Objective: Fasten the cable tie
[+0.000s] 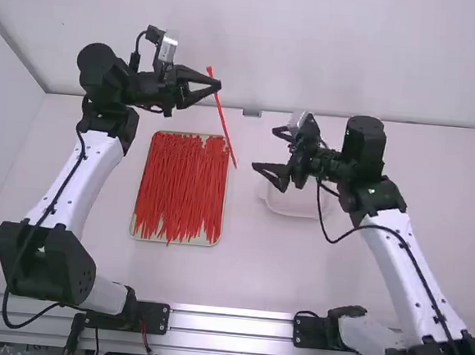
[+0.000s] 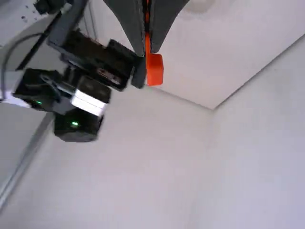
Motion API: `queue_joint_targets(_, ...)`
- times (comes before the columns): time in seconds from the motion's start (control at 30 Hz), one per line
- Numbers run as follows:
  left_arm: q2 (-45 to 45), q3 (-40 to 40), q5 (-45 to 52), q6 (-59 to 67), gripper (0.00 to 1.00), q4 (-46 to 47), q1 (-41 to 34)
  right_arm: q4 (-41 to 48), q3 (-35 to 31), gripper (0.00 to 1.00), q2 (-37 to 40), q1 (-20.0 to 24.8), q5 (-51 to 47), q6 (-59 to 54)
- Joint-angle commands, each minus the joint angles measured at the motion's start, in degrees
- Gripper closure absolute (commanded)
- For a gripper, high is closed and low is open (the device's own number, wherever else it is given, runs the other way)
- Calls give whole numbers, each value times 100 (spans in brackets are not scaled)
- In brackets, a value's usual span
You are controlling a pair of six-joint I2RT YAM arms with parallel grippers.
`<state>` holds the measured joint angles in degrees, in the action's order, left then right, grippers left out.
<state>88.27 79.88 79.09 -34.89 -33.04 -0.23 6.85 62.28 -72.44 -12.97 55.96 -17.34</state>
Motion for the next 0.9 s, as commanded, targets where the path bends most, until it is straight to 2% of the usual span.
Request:
queue_joint_targets(0.0, -157, 184, 424, -2, 99, -20, 7, -238, 188, 2, -321, 184, 1515, -44)
queue_joint_targets(0.27, -157, 109, 555, 356, 99, 175, -190, -1836, 188, 2, -1174, 319, 2498, 1108)
queue_joint_targets(0.47, -157, 109, 223, 1423, 98, 1445, -326, -2822, 188, 2, -1515, 214, 2503, 2120)
queue_joint_targets(0.6, -157, 109, 98, 1869, 99, 1792, -457, -3132, 188, 2, -1567, 28, 2498, 2406)
queue_joint_targets(0.87, -157, 111, 280, 2135, 99, 1753, -623, -3410, 195, 0, -1565, -251, 2323, 2675)
